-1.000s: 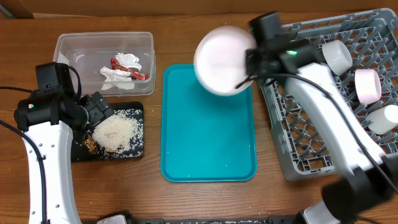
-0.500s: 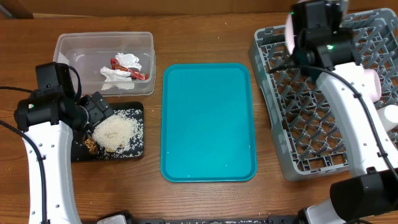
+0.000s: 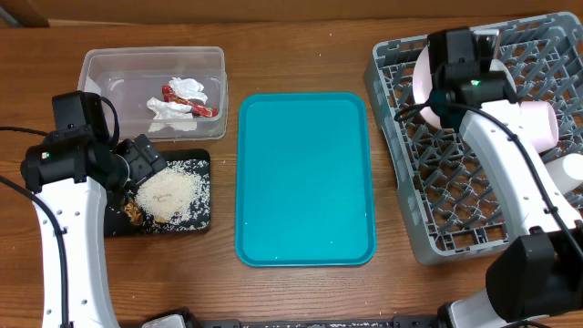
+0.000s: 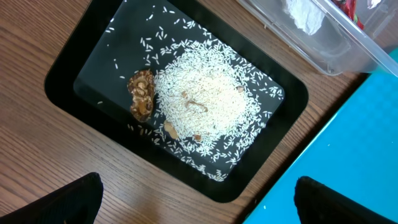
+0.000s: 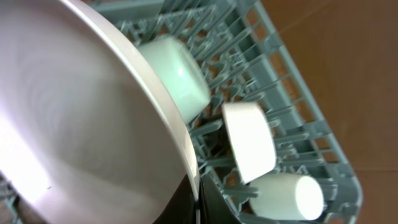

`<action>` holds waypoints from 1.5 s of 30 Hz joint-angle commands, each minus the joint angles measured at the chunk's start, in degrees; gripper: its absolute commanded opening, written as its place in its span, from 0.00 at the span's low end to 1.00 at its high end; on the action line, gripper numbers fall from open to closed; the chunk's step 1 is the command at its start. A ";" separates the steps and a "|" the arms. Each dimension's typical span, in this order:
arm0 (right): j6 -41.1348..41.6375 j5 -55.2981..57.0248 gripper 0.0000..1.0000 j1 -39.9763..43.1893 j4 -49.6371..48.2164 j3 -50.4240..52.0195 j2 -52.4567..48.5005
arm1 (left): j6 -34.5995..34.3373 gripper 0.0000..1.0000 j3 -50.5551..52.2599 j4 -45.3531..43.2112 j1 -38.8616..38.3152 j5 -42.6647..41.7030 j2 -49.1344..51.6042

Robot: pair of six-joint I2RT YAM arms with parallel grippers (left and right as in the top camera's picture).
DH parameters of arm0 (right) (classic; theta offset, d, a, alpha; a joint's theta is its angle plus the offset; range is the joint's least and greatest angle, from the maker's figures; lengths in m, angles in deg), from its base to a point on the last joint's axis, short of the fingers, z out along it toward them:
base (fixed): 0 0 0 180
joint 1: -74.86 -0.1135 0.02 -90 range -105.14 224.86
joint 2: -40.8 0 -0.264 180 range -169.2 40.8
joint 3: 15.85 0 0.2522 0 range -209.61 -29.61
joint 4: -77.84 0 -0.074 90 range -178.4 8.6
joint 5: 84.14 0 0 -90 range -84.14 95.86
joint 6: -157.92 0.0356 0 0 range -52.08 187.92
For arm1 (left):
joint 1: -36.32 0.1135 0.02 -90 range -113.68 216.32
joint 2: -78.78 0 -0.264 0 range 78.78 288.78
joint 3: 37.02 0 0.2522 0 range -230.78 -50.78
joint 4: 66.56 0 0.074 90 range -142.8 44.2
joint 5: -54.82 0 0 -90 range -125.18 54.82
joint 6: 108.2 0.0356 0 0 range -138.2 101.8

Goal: Sort waste into correct bins and load items into the dishwasher
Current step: 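Lower the plate upright into the rack slots and open the right gripper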

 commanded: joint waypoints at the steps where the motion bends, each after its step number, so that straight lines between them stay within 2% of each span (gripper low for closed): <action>1: 3.69 -3.80 0.04 -0.17 -0.09 1.31 0.07 | -0.20 1.00 -0.55 -0.07 0.24 0.50 -0.66; 10: 4.52 -4.44 0.06 -1.73 0.42 0.28 0.90 | -0.20 1.00 -0.55 -0.07 0.24 0.50 -0.66; 11: 5.42 -4.46 0.16 -1.86 0.37 -0.15 1.44 | -0.20 1.00 -0.55 -0.07 0.24 0.50 -0.66; 12: 6.93 -4.59 0.33 -2.05 0.59 -0.76 2.23 | -0.20 1.00 -0.55 -0.07 0.24 0.50 -0.66; 13: 8.33 -5.03 0.61 -2.10 0.90 -1.31 3.13 | -0.20 1.00 -0.55 -0.07 0.24 0.50 -0.66; 14: 9.75 -5.99 0.99 -2.10 1.01 -1.86 4.11 | -0.20 1.00 -0.55 -0.07 0.24 0.50 -0.66; 20: 10.54 -17.40 1.00 -1.97 0.37 -3.28 13.86 | -0.20 1.00 -0.55 -0.07 0.24 0.50 -0.66; 24: 10.54 -26.12 1.00 -1.97 4.83 -3.28 17.22 | -0.20 1.00 -0.55 -0.07 0.24 0.50 -0.66; 32: 10.75 -40.94 1.00 -1.97 18.25 -1.60 17.00 | -0.20 1.00 -0.55 -0.07 0.24 0.50 -0.66; 36: 10.47 -47.39 1.00 -1.97 19.32 0.61 17.00 | -0.20 1.00 -0.55 -0.07 0.24 0.50 -0.66; 41: 10.43 -48.28 1.00 -1.92 18.80 0.87 17.00 | -0.20 1.00 -0.55 -0.07 0.24 0.50 -0.66; 45: 5.40 -57.27 1.00 0.31 17.25 0.87 17.00 | -0.24 1.00 -0.55 -0.22 0.22 0.31 -0.66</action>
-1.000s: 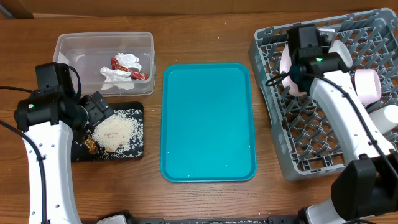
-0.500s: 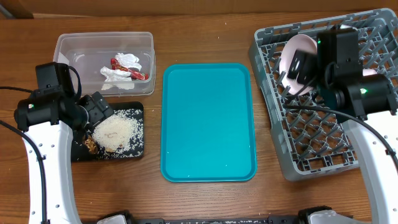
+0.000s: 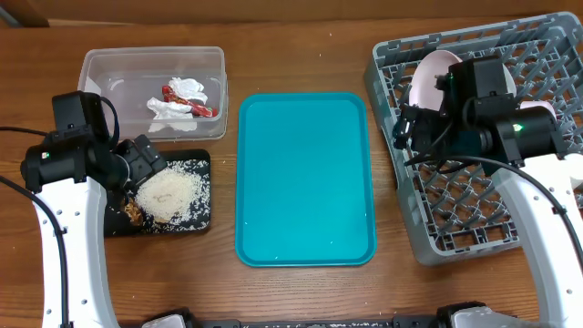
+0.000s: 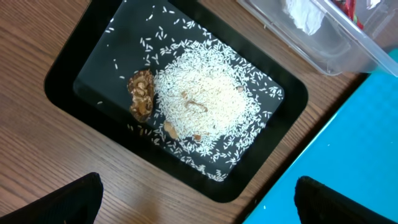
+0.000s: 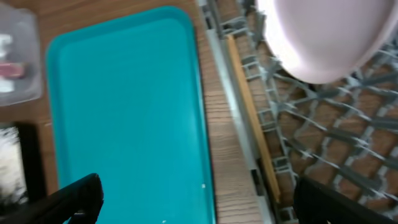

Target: Sort waste into correct bins and load items into the dishwasher

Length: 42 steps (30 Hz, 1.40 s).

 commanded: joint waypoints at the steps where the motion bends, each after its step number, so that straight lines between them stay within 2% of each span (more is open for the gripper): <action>1: -4.24 -8.63 1.00 2.60 -1.31 0.02 0.07 | -0.24 1.00 -0.55 -0.68 0.22 0.31 -0.66; 4: -4.31 -8.26 1.00 5.55 -1.40 0.02 0.07 | -0.50 1.00 -0.55 -2.14 0.22 -0.50 -0.66; 8: -7.41 -8.13 1.00 10.47 0.00 0.02 0.07 | 1.29 1.00 -0.55 -1.92 0.20 -9.84 -0.66; 13: -9.99 -8.17 1.00 15.23 2.36 0.02 0.07 | 18.23 1.00 -0.55 -3.39 -1.46 -17.75 -0.48; 16: -10.54 -8.17 1.00 16.85 3.89 0.02 0.07 | 21.81 1.00 -0.55 -1.46 -3.17 -16.37 -0.39; 25: -13.25 -8.39 1.00 16.98 7.02 0.57 2.60 | 21.99 1.00 -0.55 5.64 -3.87 -11.15 -0.37; 29: -13.20 -8.37 1.00 16.98 1.11 6.78 11.65 | 21.97 1.00 -0.55 5.70 -3.87 -11.21 -0.37; 36: -13.22 -6.16 1.00 17.00 -14.69 26.01 38.84 | 21.70 1.00 -0.55 4.81 -3.87 -11.26 -0.37; 39: -13.20 -7.10 1.00 16.98 -15.63 30.27 46.88 | 21.70 1.00 -0.55 4.20 -3.87 -11.26 -0.37; 42: -13.22 -7.48 1.00 16.98 -15.39 30.40 48.57 | 21.73 1.00 -0.55 2.49 -3.87 -11.23 -0.35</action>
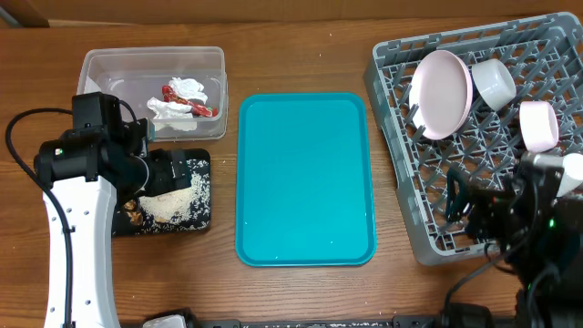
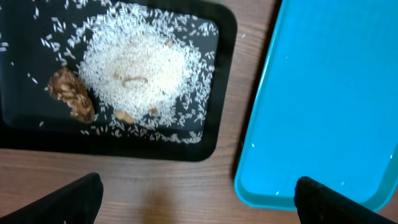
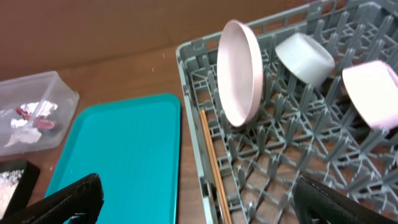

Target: Sort waste into correct bins and load items into the dishwasher

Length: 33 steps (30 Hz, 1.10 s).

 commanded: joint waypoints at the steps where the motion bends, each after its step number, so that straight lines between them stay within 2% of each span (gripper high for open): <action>1: -0.31 -0.24 1.00 0.17 -0.24 1.29 1.66 | 1.49 1.00 -0.50 -2.25 -0.07 0.15 -0.35; 24: -0.31 -0.22 1.00 0.09 -0.04 1.29 1.55 | 1.51 1.00 -0.50 -3.19 -0.07 0.22 -0.35; 33: -0.33 -0.24 1.00 -4.76 -0.02 3.58 4.35 | 1.51 1.00 -0.50 -3.19 -0.07 0.22 -0.37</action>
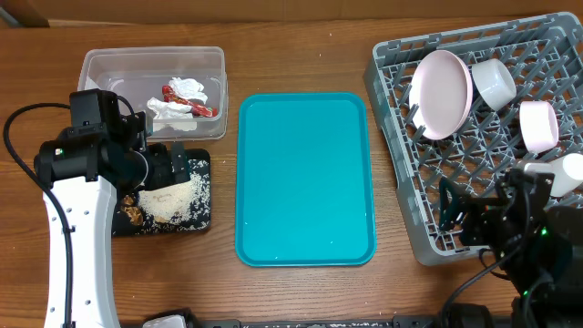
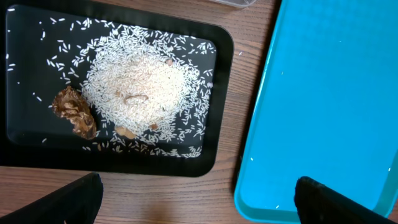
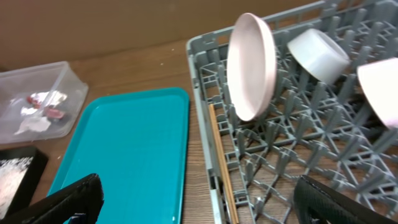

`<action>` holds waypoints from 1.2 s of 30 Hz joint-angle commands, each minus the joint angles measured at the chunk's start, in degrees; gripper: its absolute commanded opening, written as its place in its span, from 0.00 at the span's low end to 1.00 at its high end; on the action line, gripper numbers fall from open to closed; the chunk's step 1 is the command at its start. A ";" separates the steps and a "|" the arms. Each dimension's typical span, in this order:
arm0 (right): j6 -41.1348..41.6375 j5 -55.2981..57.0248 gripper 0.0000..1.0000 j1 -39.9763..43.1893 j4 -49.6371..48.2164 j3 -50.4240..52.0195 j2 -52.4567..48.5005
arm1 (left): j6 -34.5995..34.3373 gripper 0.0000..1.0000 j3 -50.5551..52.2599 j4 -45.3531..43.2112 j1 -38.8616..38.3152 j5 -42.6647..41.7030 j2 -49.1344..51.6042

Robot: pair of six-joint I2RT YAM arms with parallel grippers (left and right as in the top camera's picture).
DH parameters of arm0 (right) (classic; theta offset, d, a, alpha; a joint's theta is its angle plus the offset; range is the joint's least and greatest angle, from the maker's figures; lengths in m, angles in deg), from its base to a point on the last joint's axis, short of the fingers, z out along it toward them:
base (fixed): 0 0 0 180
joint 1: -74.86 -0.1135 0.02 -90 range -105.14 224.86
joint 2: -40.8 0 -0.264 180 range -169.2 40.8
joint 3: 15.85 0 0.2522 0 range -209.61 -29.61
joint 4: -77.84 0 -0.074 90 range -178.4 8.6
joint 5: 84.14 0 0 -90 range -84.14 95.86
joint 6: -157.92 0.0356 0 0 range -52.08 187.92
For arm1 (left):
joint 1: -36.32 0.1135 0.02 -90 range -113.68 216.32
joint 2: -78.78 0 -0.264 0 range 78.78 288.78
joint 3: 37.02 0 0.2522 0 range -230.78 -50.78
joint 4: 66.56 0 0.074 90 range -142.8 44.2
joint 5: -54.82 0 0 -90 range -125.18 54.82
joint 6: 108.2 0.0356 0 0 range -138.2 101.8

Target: Sort waste into correct bins and load items into the dishwasher

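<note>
The grey dish rack holds an upright pink plate, a white cup and a pink cup. Chopsticks lie along its left side. My right gripper hangs open and empty over the rack's front left corner. The teal tray is bare. My left gripper is open and empty above the right end of the black tray, which carries rice and a brown food lump. A clear bin contains wrappers.
Another white cup lies at the rack's right edge. The clear bin sits just behind the black tray, the teal tray between them and the rack. Bare wood lies along the table's front edge.
Both grippers stay open and empty. My left gripper shifted a little over the black tray. My right gripper edged slightly toward the teal tray. Nothing on the table moved.
My right gripper was shut on the pink plate at the back of the rack. Then it was open beside the plate, which stood in the rack. Later it hung at the rack's front. My left gripper stayed open over the black tray, then turned toward the tray's right end.
</note>
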 commanded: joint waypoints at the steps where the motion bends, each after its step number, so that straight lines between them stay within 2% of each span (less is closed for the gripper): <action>1: -0.26 0.20 1.00 -1.46 -0.28 2.73 2.97 | 1.51 1.00 -0.50 -0.15 -0.07 0.22 -0.35; 4: -0.22 1.20 1.00 -1.46 -3.17 7.06 6.32 | 1.51 1.00 -0.50 -0.15 -0.07 0.22 -0.37; 8: -0.22 -1.25 1.00 -1.46 -12.98 16.24 12.94 | 1.51 1.00 -0.50 -0.17 -0.07 0.22 -0.35; 12: -0.22 -2.69 1.00 -1.49 -28.96 24.94 18.64 | 1.51 1.00 -0.50 -0.17 -0.07 0.22 -0.35; 15: -0.24 -2.60 1.00 -1.75 -44.87 33.38 23.28 | 1.51 1.00 -0.50 -0.17 -0.07 0.22 -0.35; 19: -0.24 -2.54 1.00 -2.27 -55.12 39.91 26.60 | 1.51 1.00 -0.50 -0.17 -0.07 0.22 -0.35; 26: -0.24 2.97 1.00 -2.49 -59.84 46.62 32.15 | 1.51 1.00 -0.50 -0.17 -0.07 0.22 -0.35; 36: -0.24 7.63 1.00 -2.47 -59.30 51.36 32.11 | 1.51 1.00 -0.50 -0.15 -0.07 0.22 -0.35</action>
